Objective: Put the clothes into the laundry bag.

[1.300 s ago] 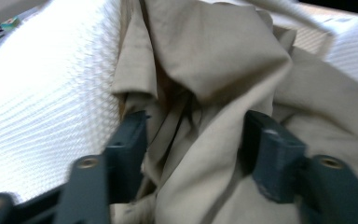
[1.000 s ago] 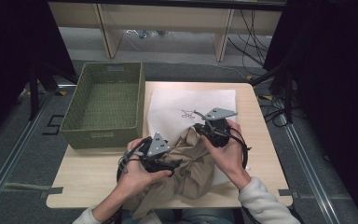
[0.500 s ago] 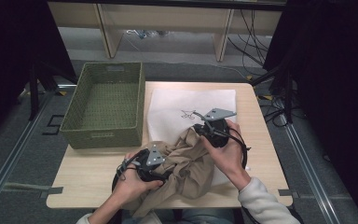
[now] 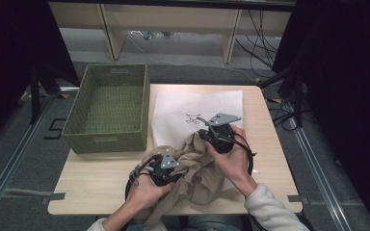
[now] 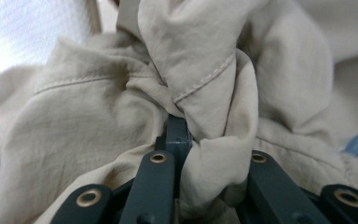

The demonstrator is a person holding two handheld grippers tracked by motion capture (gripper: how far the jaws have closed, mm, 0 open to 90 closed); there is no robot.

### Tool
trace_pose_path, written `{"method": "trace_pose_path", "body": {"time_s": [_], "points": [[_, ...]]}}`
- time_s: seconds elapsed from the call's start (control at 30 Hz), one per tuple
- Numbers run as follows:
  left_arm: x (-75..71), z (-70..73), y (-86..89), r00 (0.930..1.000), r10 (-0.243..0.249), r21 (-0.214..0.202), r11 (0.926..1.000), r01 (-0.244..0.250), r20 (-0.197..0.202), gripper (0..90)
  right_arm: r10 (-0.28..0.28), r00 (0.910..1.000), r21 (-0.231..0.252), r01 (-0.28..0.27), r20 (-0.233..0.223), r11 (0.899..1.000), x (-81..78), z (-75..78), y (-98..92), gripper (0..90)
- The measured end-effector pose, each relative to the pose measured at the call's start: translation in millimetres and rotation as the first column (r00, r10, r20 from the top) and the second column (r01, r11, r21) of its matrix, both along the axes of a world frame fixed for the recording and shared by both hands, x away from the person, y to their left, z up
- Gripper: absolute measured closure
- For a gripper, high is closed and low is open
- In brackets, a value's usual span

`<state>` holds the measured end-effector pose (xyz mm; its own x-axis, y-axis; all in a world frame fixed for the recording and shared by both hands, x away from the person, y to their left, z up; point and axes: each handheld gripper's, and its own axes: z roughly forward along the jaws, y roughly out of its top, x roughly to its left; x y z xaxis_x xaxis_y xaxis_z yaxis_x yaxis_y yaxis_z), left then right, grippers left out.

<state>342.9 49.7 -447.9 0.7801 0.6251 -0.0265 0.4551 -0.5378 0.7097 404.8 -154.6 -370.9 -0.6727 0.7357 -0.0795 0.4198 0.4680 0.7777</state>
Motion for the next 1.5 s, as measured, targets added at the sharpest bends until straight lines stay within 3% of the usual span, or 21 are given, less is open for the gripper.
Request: {"method": "trace_pose_path", "body": {"time_s": [0.13,0.33,0.47,0.6,0.67,0.73,0.77,0.8,0.83,0.87,0.9,0.97,1.0,1.07,1.13,1.17,1.2,1.27,1.33,1.37,1.5], "points": [[-2.3,9.0,-11.1,0.9998,-0.017,-0.074,0.9972,0.016,-0.011,79.2,0.000,1.0000,0.006,0.000,-0.005,1.000,-1.6,0.7,1.1,89.4],[0.8,17.2,-22.7,0.9998,-0.016,-0.143,0.9896,0.015,-0.007,78.5,0.018,0.9998,0.001,-0.018,0.000,1.000,-3.0,0.7,3.0,89.4],[11.2,16.0,-22.4,0.9995,0.026,-0.098,0.9949,-0.024,0.016,80.0,0.027,0.9996,-0.003,-0.027,0.006,1.000,-2.6,0.7,2.3,89.4],[21.8,11.4,-8.9,0.9932,0.114,-0.069,0.9913,-0.112,0.025,80.7,0.011,0.9999,0.007,-0.011,0.012,1.000,-3.4,4.4,-0.2,89.4],[22.7,11.0,-5.9,0.9925,0.119,-0.059,0.9914,-0.117,0.028,79.9,0.007,1.0000,0.016,-0.007,-0.001,1.000,-2.8,4.0,-0.6,89.4],[22.5,11.6,-0.7,0.9944,0.098,-0.038,0.9946,-0.097,0.038,76.6,0.014,0.9998,0.013,-0.014,-0.016,1.000,-0.6,1.3,-1.3,89.4],[20.2,11.1,-3.1,0.9926,0.105,-0.067,0.9926,-0.101,0.060,72.6,-0.008,0.9994,0.027,0.008,-0.033,1.000,-1.6,0.7,-0.4,89.4],[20.2,11.1,-3.1,0.9926,0.105,-0.067,0.9926,-0.101,0.060,66.4,-0.008,0.9994,0.027,0.008,-0.033,1.000,-1.6,0.7,-0.4,89.4],[15.5,14.8,-7.3,0.9936,0.057,-0.072,0.9962,-0.050,0.098,59.5,-0.006,0.9996,0.017,0.007,-0.026,1.000,0.1,0.3,-1.3,89.4],[15.5,14.8,-7.3,0.9936,0.057,-0.072,0.9962,-0.050,0.098,54.6,-0.006,0.9996,0.017,0.007,-0.026,1.000,0.1,0.3,-1.3,89.4],[7.6,21.8,-14.2,0.9893,0.001,-0.073,0.9973,0.010,0.146,49.4,0.001,0.9996,0.016,0.000,-0.027,1.000,1.1,0.4,-1.9,89.4],[0.0,30.5,-21.2,0.9825,-0.047,-0.086,0.9943,0.063,0.180,40.6,-0.012,0.9996,0.022,0.013,-0.025,1.000,1.3,0.2,-2.1,89.4],[0.0,30.5,-21.2,0.9825,-0.047,-0.086,0.9943,0.063,0.180,38.2,-0.012,0.9996,0.022,0.013,-0.025,1.000,1.3,0.2,-2.1,89.4],[-6.6,39.4,-31.8,0.9727,-0.087,-0.104,0.9883,0.112,0.215,34.8,-0.015,0.9995,0.023,0.016,-0.027,1.000,1.0,0.7,-2.4,89.3],[-7.4,39.0,-36.6,0.9696,-0.085,-0.119,0.9863,0.115,0.229,31.9,-0.018,0.9994,0.023,0.019,-0.030,1.000,0.7,1.1,-2.3,89.3],[-4.9,35.8,-43.6,0.9656,-0.104,-0.091,0.9875,0.129,0.238,30.8,-0.015,0.9995,0.022,0.016,-0.028,1.000,0.9,1.2,-2.5,89.3],[-4.9,35.8,-43.6,0.9656,-0.104,-0.091,0.9875,0.129,0.238,30.0,-0.015,0.9995,0.022,0.016,-0.028,1.000,0.9,1.2,-2.5,89.3],[3.3,24.3,-52.0,0.9663,-0.112,-0.035,0.9917,0.124,0.232,28.2,-0.015,0.9994,0.020,0.016,-0.032,1.000,0.3,1.9,-2.7,89.3],[5.8,20.1,-54.2,0.9668,-0.112,-0.027,0.9922,0.122,0.230,28.1,-0.003,0.9998,0.012,0.004,-0.021,1.000,0.9,2.0,-3.1,89.3],[10.9,13.5,-56.1,0.9670,-0.120,0.012,0.9927,0.120,0.225,28.6,-0.012,0.9996,0.019,0.013,-0.027,1.000,0.5,2.0,-2.5,89.3],[14.2,2.9,-57.6,0.9671,-0.131,0.059,0.9909,0.121,0.218,33.0,-0.009,0.9993,0.015,0.010,-0.036,1.000,0.0,1.4,-2.1,89.3]]}}
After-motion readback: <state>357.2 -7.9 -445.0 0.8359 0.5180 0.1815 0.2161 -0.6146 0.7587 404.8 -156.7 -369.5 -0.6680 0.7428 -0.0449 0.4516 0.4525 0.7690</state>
